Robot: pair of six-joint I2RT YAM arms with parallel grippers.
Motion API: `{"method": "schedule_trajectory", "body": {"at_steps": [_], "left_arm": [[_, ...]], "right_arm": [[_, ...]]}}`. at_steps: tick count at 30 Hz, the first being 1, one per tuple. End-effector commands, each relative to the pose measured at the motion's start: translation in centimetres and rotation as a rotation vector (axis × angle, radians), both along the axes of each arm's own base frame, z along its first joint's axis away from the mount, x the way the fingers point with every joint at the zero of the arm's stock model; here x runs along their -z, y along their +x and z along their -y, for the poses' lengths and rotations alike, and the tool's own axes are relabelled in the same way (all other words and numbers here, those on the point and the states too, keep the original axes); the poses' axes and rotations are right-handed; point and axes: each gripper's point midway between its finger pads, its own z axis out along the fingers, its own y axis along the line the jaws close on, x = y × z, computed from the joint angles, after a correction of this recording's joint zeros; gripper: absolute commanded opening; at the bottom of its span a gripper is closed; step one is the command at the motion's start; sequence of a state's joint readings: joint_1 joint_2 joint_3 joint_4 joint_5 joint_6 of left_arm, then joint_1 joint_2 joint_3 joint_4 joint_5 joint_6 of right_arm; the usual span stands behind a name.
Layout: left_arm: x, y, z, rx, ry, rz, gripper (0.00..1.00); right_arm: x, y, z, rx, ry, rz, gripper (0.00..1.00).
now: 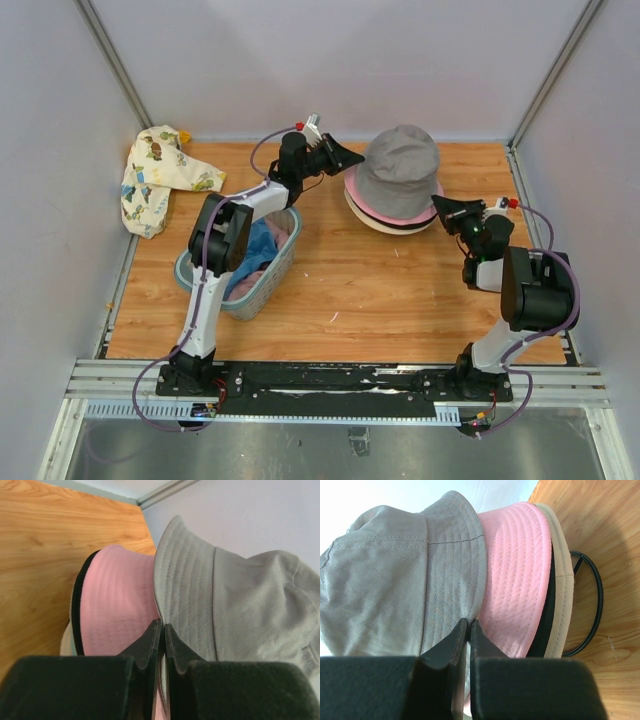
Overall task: Stack the hats
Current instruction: Stack the hat on the hat.
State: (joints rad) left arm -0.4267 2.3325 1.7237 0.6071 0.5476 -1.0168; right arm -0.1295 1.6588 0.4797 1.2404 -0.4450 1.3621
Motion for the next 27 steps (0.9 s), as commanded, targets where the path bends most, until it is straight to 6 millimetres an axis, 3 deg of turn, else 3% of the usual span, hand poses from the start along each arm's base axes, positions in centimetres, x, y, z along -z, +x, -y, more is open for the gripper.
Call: {"method": "schedule_trajectory", "body": {"at_steps": [1, 8, 20, 27], "left_arm": [[3.1, -0.5, -1.1, -0.049, 0.157, -0.052, 0.09], [3.8, -0.8, -1.5, -0.051, 0.226, -0.076, 0.08], [7.2, -1.8, -1.3, -0.004, 0.376, -0.131, 0.06], [8.2, -2.0, -1.2, 0.009, 0.419, -0.151, 0.06]], "right_arm": [[-1.8, 0.3, 0.5, -0.003, -0.01, 0.052, 0.01], [-1.4, 0.8, 1.3, 0.01, -0.039, 0.023, 0.01], [1.7, 0.5, 2.2, 0.021, -0.09, -0.092, 0.01], [2.0, 0.7, 2.2, 0.013, -0.103, -0.114, 0.01]]}}
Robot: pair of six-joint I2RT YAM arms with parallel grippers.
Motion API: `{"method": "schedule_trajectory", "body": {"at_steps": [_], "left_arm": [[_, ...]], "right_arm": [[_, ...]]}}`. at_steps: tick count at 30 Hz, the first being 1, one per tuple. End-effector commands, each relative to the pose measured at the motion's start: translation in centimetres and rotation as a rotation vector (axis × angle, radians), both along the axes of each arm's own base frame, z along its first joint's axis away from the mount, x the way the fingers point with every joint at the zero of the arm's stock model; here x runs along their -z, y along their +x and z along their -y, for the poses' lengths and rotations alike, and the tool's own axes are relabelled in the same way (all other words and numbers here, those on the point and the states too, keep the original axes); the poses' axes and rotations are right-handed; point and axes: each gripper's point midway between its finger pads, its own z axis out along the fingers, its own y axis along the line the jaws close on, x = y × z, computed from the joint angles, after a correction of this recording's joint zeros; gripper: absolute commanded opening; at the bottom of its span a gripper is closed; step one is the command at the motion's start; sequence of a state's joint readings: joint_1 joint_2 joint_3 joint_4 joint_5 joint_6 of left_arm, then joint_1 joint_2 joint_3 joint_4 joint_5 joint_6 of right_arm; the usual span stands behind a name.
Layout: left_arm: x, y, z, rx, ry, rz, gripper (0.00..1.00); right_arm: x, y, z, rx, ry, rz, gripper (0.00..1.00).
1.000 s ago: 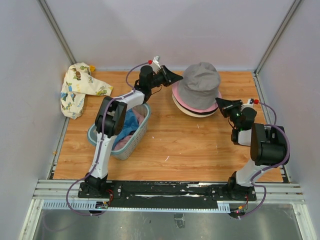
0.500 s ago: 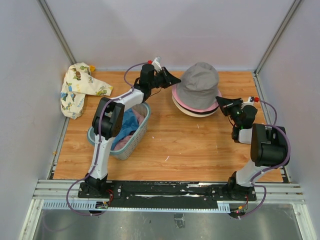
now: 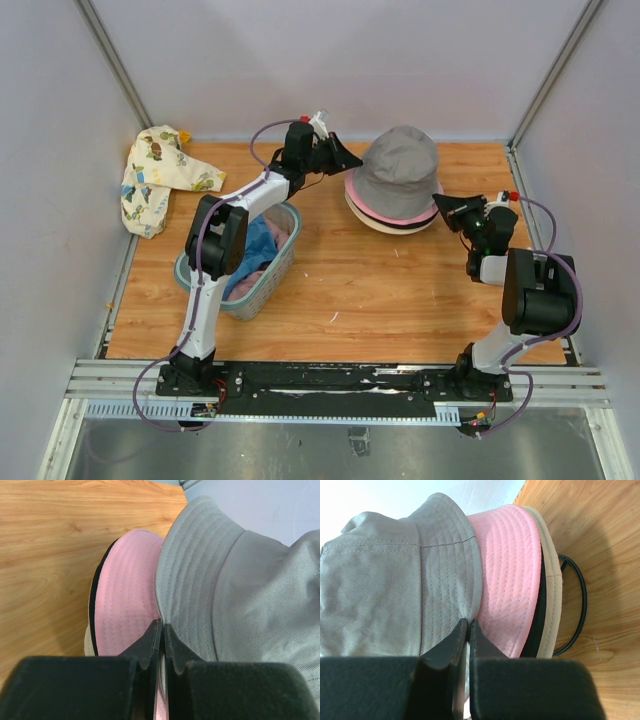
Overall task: Stack the hats
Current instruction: Stack the hat on the hat.
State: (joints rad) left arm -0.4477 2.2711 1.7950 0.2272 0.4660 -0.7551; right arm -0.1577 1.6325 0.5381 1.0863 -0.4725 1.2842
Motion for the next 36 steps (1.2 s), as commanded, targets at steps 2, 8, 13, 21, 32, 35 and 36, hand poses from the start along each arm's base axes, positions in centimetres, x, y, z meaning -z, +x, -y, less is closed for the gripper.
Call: {"method": "schedule_trajectory", "body": {"at_steps": [2, 8, 13, 21, 32, 35, 36], "left_arm": [[7.0, -1.7, -0.4, 0.029, 0.167, -0.159, 0.06], [8.2, -2.2, -0.1, 0.044, 0.202, -0.177, 0.04], [7.9, -2.1, -0.7, 0.013, 0.218, -0.174, 0.09], [5.9, -1.6, -1.0, -0.026, 0.206, -0.146, 0.42], [-2.3, -0.3, -2.3, -0.125, 0.161, -0.015, 0.69], [-5.6, -0.5, -3.0, -0.151, 0.158, 0.037, 0.69], [-6.9, -0.7, -3.4, -0.16, 0.159, 0.06, 0.69]], "right_arm": [[1.7, 0.0, 1.3, 0.016, -0.049, -0.075, 0.01], [2.3, -0.2, 1.4, 0.016, -0.072, -0.103, 0.0], [1.7, 0.0, 1.3, 0.007, -0.072, -0.088, 0.01], [-1.4, -0.3, 1.9, 0.02, -0.083, -0.035, 0.32], [-4.5, -2.8, 4.1, 0.077, -0.134, -0.009, 0.48], [-4.9, -3.9, 4.6, 0.094, -0.166, -0.012, 0.49], [-5.0, -4.3, 4.6, 0.097, -0.175, -0.013, 0.49]]}}
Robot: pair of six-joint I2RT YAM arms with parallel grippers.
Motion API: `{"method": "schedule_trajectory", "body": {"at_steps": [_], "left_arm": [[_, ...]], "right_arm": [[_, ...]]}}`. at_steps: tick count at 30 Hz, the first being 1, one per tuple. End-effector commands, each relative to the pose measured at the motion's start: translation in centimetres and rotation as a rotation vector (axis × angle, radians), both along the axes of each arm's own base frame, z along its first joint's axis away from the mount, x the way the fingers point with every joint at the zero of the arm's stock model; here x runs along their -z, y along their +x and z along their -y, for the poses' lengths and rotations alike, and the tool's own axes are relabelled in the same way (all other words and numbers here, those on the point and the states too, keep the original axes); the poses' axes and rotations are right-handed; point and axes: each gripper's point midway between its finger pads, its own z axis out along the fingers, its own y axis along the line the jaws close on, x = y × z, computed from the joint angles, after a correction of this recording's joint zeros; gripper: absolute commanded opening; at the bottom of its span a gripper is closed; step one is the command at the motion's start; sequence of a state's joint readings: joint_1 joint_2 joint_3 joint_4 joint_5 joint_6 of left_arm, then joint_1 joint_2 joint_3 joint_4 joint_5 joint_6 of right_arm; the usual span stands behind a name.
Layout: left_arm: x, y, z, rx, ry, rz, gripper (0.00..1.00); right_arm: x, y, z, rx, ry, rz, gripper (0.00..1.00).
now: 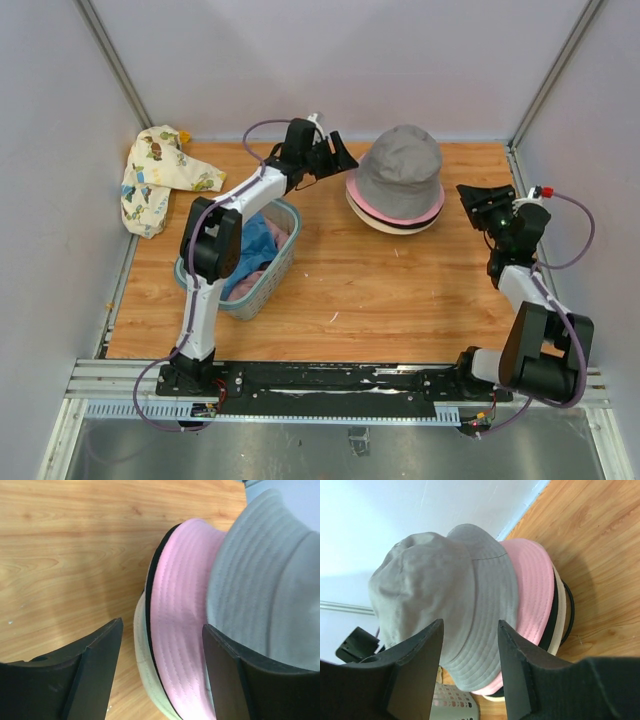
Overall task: Stack the hats
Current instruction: Stack the hat on the hat, then pick up the hat from the bin.
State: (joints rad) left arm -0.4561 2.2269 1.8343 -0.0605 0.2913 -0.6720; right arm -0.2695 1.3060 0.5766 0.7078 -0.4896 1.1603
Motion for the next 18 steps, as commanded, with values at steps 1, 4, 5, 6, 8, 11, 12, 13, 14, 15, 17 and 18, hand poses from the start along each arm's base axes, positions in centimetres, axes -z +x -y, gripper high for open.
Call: {"method": "schedule_trajectory", "body": {"at_steps": [1, 4, 5, 6, 8, 11, 12, 13, 14, 15, 17, 18], "left_arm": [[-10.3, -0.9, -1.2, -0.026, -0.022, 0.185, 0.7], [-12.9, -2.4, -3.8, -0.086, 0.015, 0.246, 0.71], [-13.8, -3.2, -4.8, -0.11, 0.031, 0.271, 0.71], [-14.4, -3.9, -6.0, -0.138, 0.05, 0.294, 0.72], [-17.1, -5.9, -8.4, -0.193, 0.076, 0.367, 0.73], [-18.4, -8.3, -11.4, -0.249, 0.147, 0.412, 0.75], [-18.3, -9.2, -12.2, -0.261, 0.168, 0.413, 0.75], [-18.4, -10.2, -13.0, -0.269, 0.183, 0.415, 0.75], [-18.0, -11.1, -13.6, -0.273, 0.198, 0.41, 0.75], [-17.6, -12.1, -14.3, -0.279, 0.214, 0.401, 0.75], [-16.2, -14.1, -15.6, -0.291, 0.238, 0.377, 0.75], [-15.3, -15.1, -16.2, -0.296, 0.25, 0.366, 0.75]], "right_arm": [[0.3, -2.0, 0.7, 0.017, -0.068, -0.029, 0.49], [-0.4, -3.2, 0.7, 0.024, -0.109, -0.028, 0.5], [-0.6, -3.5, 0.7, 0.026, -0.124, -0.027, 0.5], [-0.7, -3.8, 0.7, 0.03, -0.138, -0.029, 0.51], [-1.0, -4.2, 0.7, 0.031, -0.155, -0.024, 0.52], [-1.4, -4.5, 0.3, 0.011, -0.16, -0.015, 0.52], [-1.4, -4.6, 0.1, 0.004, -0.158, -0.014, 0.52], [-1.5, -4.8, 0.0, -0.001, -0.158, -0.01, 0.52], [-1.7, -4.9, -0.2, -0.005, -0.16, -0.005, 0.52], [-1.9, -5.1, -0.3, -0.007, -0.164, -0.001, 0.52], [-2.3, -5.4, -0.5, -0.011, -0.181, 0.007, 0.52], [-2.6, -5.6, -0.6, -0.015, -0.19, 0.011, 0.52]]}}
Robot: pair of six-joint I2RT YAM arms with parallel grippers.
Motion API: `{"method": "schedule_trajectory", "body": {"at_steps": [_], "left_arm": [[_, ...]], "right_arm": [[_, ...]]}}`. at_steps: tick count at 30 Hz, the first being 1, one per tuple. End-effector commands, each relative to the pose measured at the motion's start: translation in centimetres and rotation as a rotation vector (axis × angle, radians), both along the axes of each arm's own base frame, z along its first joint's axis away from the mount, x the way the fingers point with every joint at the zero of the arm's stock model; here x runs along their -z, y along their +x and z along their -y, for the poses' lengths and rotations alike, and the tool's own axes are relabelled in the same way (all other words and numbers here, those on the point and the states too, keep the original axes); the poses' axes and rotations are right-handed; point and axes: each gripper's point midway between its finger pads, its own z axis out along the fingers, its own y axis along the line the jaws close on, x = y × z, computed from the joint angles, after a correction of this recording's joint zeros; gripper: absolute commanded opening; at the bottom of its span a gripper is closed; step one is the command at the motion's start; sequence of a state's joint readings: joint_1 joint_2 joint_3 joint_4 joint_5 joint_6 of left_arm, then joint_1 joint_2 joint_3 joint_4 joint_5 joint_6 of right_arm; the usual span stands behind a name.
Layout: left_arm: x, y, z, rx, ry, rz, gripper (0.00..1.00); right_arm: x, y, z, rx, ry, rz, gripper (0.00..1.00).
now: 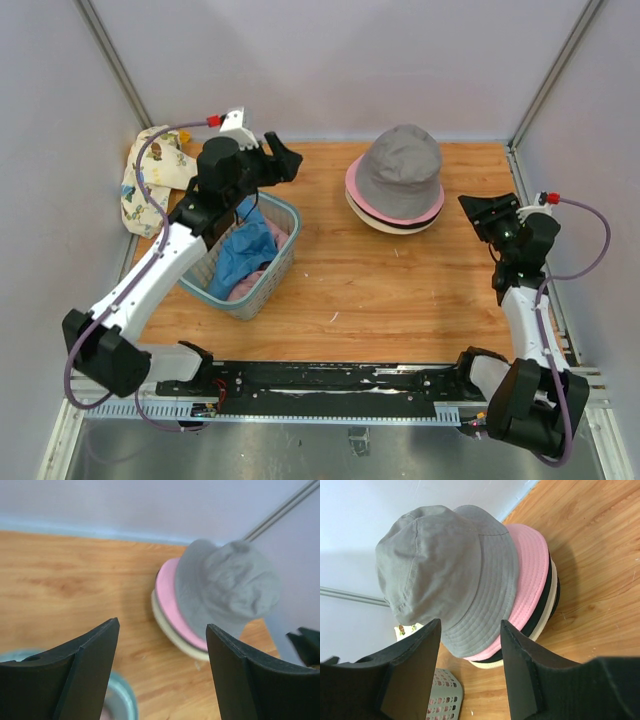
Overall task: Stack the hats
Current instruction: Pick up the hat from the bin.
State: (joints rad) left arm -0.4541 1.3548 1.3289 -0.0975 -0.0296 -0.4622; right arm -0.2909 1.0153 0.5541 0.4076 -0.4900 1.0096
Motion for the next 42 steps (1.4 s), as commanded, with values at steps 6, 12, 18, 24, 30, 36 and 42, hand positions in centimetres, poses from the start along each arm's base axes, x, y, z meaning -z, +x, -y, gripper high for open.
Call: {"method": "schedule_trajectory", "body": {"at_steps": [6, 12, 18, 24, 30, 36, 42], "left_arm": [[11.1, -7.2, -7.3, -0.172, 0.22, -0.193, 0.75], [13.3, -9.8, -9.6, -0.225, 0.281, -0.235, 0.75], [15.0, -10.8, -9.7, -0.208, 0.293, -0.265, 0.75], [17.2, -10.8, -8.9, -0.186, 0.305, -0.294, 0.75], [18.0, -10.0, -8.8, -0.205, 0.31, -0.283, 0.71], [19.1, -9.2, -8.3, -0.208, 0.316, -0.27, 0.5], [19.6, -8.9, -8.4, -0.222, 0.324, -0.264, 0.17]], "right_arm": [[-2.3, -2.5, -1.2, -0.036, -0.118, 0.033, 0.53], [-2.9, -2.9, -2.6, -0.064, -0.148, 0.041, 0.53], [-2.5, -2.9, -3.6, -0.084, -0.159, 0.033, 0.53], [-2.3, -3.1, -4.3, -0.099, -0.171, 0.03, 0.54], [-2.3, -3.2, -4.8, -0.109, -0.181, 0.033, 0.54], [-2.4, -3.4, -5.1, -0.114, -0.192, 0.036, 0.54], [-2.8, -3.9, -5.1, -0.111, -0.203, 0.048, 0.54]]}}
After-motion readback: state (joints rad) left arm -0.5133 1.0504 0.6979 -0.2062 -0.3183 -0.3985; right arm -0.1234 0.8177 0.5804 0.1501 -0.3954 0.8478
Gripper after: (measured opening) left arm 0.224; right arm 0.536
